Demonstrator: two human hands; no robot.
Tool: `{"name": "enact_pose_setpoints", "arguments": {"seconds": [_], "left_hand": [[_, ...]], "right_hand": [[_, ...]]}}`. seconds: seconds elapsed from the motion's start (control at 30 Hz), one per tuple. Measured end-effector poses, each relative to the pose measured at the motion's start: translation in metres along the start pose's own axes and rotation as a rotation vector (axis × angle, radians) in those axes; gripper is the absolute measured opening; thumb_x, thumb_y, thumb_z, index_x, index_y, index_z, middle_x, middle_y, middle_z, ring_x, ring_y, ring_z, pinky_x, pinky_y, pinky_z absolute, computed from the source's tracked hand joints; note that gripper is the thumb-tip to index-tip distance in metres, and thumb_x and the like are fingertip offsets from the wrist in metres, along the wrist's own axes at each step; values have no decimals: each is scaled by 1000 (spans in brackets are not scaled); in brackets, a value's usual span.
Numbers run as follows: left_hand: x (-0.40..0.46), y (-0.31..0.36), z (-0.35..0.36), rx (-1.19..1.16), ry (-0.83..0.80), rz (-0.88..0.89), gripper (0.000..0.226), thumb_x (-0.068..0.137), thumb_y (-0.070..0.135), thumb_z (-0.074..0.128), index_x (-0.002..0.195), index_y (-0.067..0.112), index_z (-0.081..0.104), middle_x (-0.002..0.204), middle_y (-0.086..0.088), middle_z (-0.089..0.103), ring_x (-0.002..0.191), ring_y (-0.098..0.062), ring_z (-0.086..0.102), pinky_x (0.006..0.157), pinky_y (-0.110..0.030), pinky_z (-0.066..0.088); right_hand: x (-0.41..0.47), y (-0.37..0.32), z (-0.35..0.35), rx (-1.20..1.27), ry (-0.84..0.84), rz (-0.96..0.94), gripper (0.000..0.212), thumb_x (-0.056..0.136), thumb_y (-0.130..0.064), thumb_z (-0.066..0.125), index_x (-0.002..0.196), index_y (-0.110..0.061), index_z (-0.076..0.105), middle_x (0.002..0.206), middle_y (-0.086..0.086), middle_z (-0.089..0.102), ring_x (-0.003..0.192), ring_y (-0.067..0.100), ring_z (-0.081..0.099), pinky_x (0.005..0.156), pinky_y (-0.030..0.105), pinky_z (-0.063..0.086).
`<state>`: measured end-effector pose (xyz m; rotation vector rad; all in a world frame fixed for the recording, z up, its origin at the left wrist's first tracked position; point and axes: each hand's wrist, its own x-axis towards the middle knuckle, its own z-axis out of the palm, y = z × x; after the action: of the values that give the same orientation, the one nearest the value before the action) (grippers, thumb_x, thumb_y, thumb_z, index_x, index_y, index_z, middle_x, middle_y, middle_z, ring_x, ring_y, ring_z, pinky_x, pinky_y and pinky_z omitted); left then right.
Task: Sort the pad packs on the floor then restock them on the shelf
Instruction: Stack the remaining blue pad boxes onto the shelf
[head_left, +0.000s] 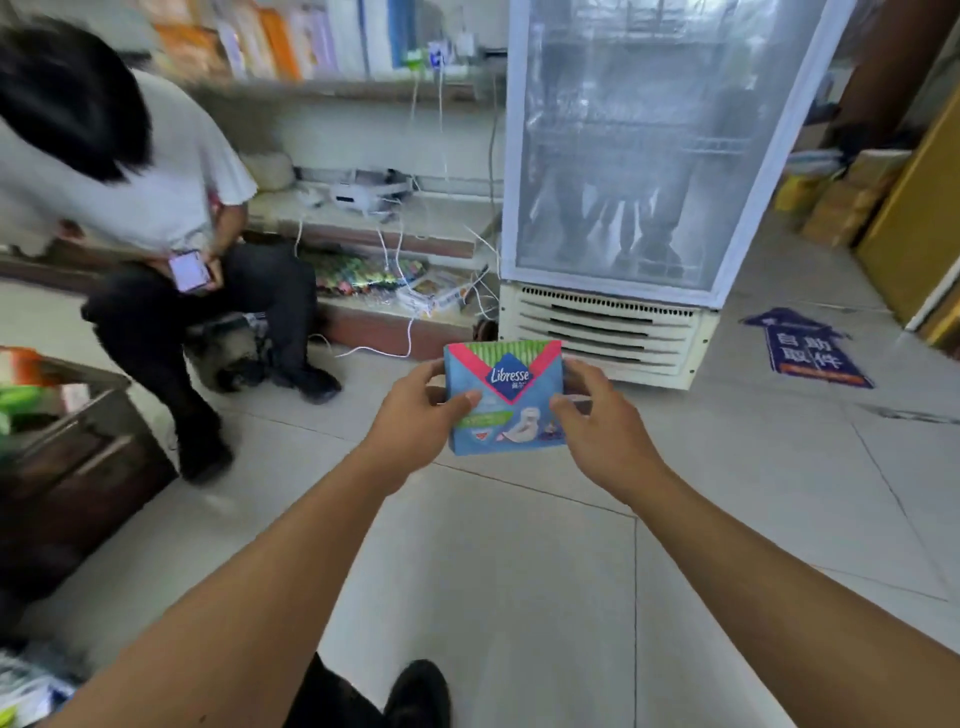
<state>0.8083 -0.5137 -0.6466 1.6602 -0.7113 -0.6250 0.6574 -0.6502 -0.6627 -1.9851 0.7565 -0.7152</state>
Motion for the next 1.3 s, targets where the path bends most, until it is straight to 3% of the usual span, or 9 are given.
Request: {"name": "enact_pose_setpoints", "arguments": {"seconds": [0.17, 0.3, 0.53, 0.63, 0.77, 0.9, 1.0, 1.2, 1.3], "left_hand": [[-71, 21, -72, 17, 156, 40, 40, 91, 22, 66, 128, 24, 51, 107, -4, 72, 91, -16, 72, 83, -38, 59], [-126, 23, -119, 12, 388, 43, 38, 89, 22, 69, 119, 20, 45, 108, -6, 69, 90, -18, 72, 81, -40, 59], [-242, 38, -200, 134, 749, 73, 43, 82, 19, 77, 114, 28, 50, 102, 2, 63, 91, -13, 67, 78, -28, 58], [-298, 41, -227, 170, 902, 35, 47, 80, 19, 79, 112, 35, 48, 106, -5, 62, 96, -23, 67, 80, -41, 58], [-364, 41, -258, 236, 1114, 6, 46, 80, 16, 78, 106, 41, 49, 99, 3, 62, 87, -17, 65, 80, -40, 57], [-414, 31, -282, 260, 1256, -30, 48, 79, 16, 80, 112, 38, 54, 106, -2, 67, 95, -19, 68, 86, -45, 56], [-439, 18, -299, 229, 1312, -36, 44, 80, 16, 79, 115, 26, 56, 107, -3, 69, 95, -17, 69, 87, -47, 56], [-453, -10, -328, 255, 1360, -54, 39, 82, 17, 77, 112, 26, 54, 106, -1, 69, 94, -16, 69, 83, -44, 58], [-450, -21, -340, 290, 1372, -75, 41, 81, 19, 78, 112, 29, 53, 106, -1, 68, 96, -17, 68, 85, -42, 57]], "right_hand": [[-25, -64, 36, 175, -108, -63, 23, 97, -17, 55, 119, -23, 62, 110, -11, 67, 85, -13, 62, 67, 10, 49], [-40, -105, 83, 241, -251, -151, 27, 94, -8, 56, 118, -20, 61, 110, -11, 67, 93, -5, 63, 73, 15, 51], [-81, -189, 170, 303, -505, -411, 24, 90, -3, 60, 110, -16, 57, 99, -19, 61, 86, -16, 56, 69, 1, 40], [-110, -227, 207, 323, -626, -517, 26, 89, -8, 62, 110, -22, 55, 99, -19, 62, 85, -16, 57, 68, 4, 42], [-158, -272, 245, 353, -750, -630, 26, 91, -15, 64, 110, -26, 51, 97, -22, 59, 81, -16, 57, 66, 5, 43], [-200, -303, 276, 348, -834, -707, 29, 91, -20, 64, 118, -23, 54, 107, -16, 62, 96, 3, 60, 84, 27, 49], [-220, -318, 294, 317, -896, -752, 34, 92, -22, 63, 125, -21, 54, 113, -12, 61, 101, 5, 60, 89, 30, 48], [-212, -320, 312, 342, -680, -768, 24, 93, -13, 58, 117, -13, 59, 101, -4, 62, 84, 9, 57, 70, 3, 38], [-196, -315, 316, 344, -532, -783, 25, 90, -8, 57, 115, -10, 59, 105, 2, 59, 86, 14, 55, 73, 5, 36]]}}
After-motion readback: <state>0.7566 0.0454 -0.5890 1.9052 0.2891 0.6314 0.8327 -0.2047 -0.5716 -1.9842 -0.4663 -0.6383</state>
